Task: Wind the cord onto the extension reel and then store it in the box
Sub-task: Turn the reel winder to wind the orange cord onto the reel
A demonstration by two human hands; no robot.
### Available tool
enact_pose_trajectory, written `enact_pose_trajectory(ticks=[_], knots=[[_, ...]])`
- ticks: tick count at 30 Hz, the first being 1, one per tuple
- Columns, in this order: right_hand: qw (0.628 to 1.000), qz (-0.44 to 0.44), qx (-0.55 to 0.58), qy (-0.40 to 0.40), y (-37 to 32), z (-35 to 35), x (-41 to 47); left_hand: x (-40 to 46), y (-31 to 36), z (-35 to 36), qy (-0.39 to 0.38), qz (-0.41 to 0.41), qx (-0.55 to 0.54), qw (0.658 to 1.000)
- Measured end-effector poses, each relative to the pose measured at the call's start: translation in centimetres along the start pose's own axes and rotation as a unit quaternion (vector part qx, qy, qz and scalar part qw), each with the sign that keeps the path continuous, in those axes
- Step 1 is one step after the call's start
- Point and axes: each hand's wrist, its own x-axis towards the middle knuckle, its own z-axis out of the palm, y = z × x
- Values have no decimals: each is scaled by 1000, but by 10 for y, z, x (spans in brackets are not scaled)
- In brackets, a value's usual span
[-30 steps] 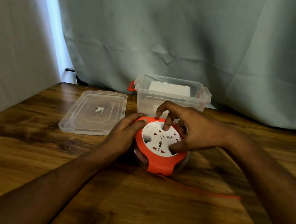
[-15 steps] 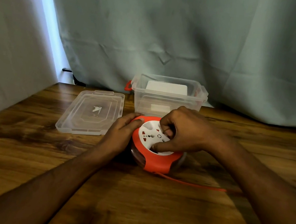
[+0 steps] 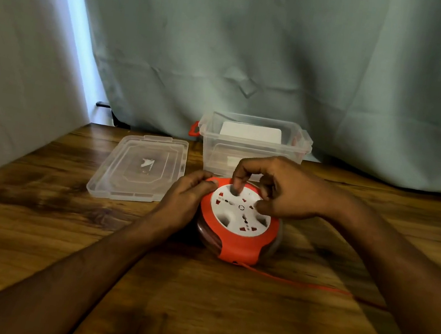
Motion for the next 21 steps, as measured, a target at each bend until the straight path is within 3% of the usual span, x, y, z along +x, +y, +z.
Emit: enact_pose_trajectory(ticks=[3, 11, 21], knots=[[999, 12, 27, -41, 6, -2, -1, 1, -1, -2, 1, -12, -20, 1000], [997, 35, 53, -32, 6, -3, -2, 2, 0, -4, 16, -27, -54, 998], [988, 30, -147, 45, -5, 8, -2, 0, 4, -1, 20, -29, -68, 997]])
